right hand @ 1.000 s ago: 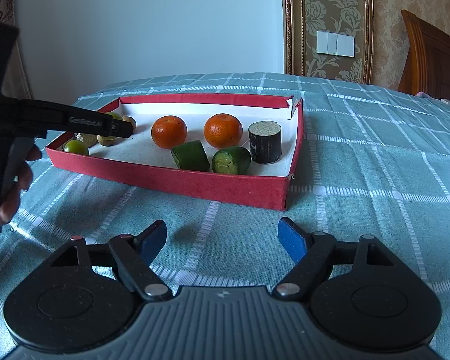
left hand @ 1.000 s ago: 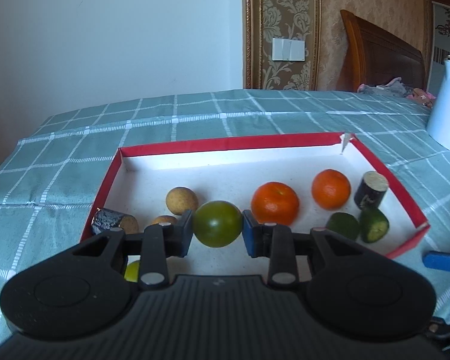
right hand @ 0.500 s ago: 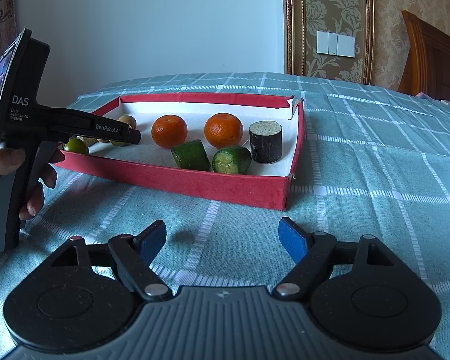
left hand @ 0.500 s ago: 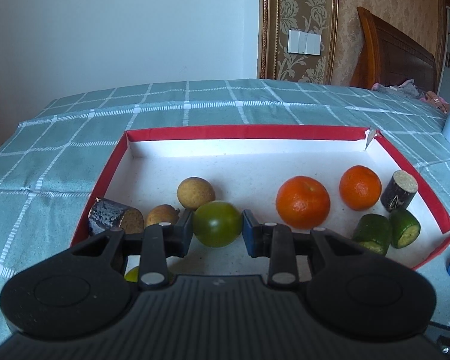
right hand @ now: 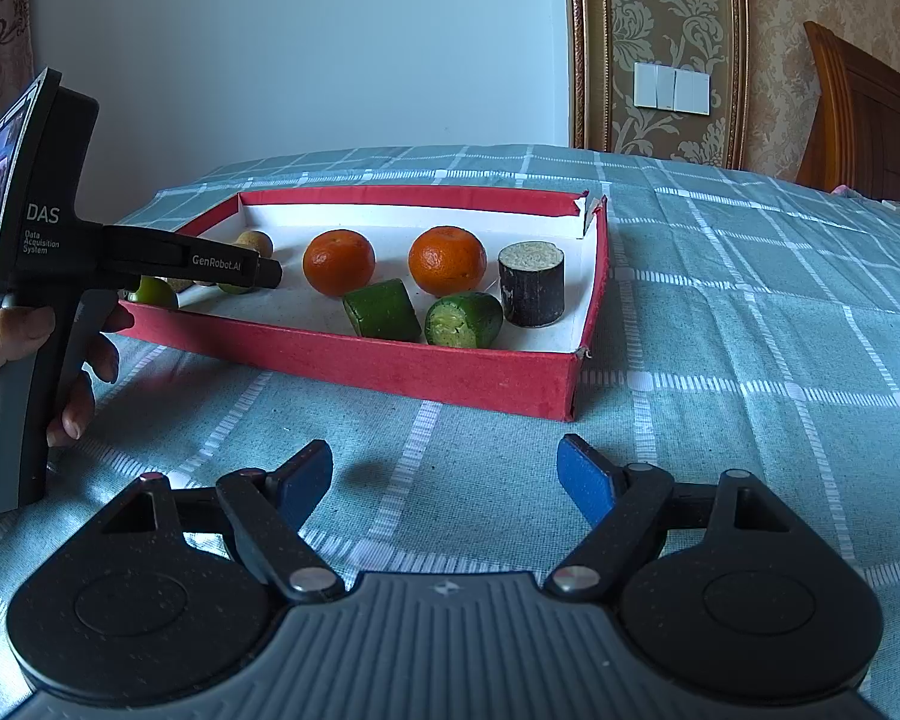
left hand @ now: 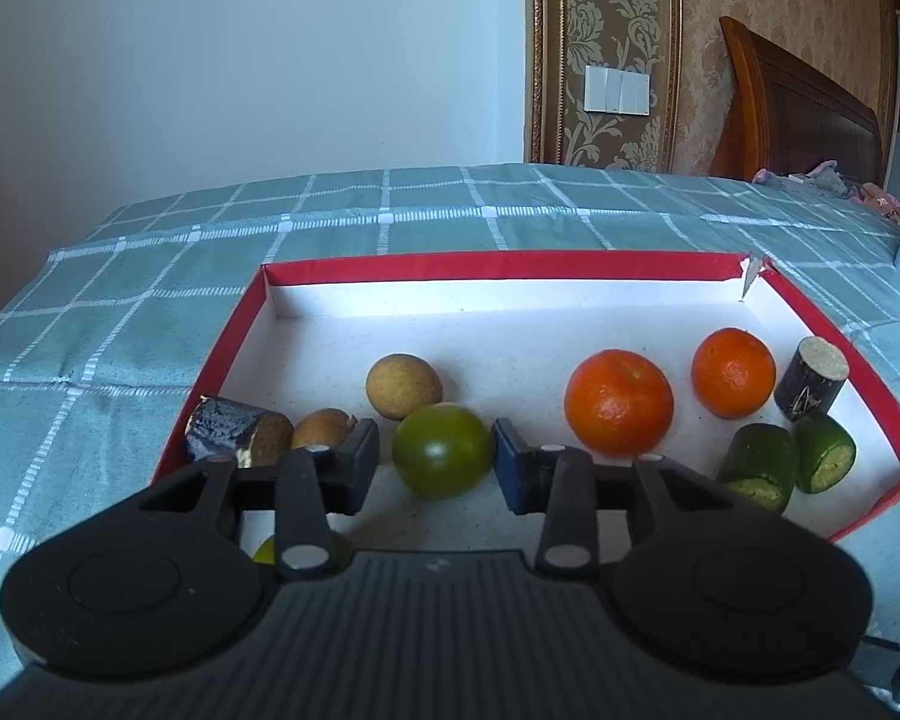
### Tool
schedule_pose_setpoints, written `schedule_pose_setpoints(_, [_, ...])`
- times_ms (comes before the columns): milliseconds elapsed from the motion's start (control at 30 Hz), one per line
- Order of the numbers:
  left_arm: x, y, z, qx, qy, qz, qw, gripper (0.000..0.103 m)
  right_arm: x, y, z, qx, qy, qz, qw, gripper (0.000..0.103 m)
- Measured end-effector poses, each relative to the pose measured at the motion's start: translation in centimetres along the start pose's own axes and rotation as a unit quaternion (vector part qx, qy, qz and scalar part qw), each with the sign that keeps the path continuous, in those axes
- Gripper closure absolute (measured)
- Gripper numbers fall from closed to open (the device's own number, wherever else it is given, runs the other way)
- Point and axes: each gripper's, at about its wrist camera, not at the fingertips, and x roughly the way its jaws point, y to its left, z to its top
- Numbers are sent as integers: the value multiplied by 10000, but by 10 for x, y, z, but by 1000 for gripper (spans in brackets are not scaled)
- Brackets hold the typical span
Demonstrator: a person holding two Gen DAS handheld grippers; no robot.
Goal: Organize fruits
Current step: 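Carry the green tomato into the red tray and open the left tool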
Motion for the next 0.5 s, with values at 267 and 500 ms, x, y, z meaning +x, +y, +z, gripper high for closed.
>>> schedule_pose_setpoints(267, [-14,-3,-5,147,-62,52,9999,62,0,0,0,-1,2,1,10000,20])
schedule_pose_setpoints(500, [-23,-3,-7,192,-77,52,9998,59,0,0,0,-11,5,-4,10000,20])
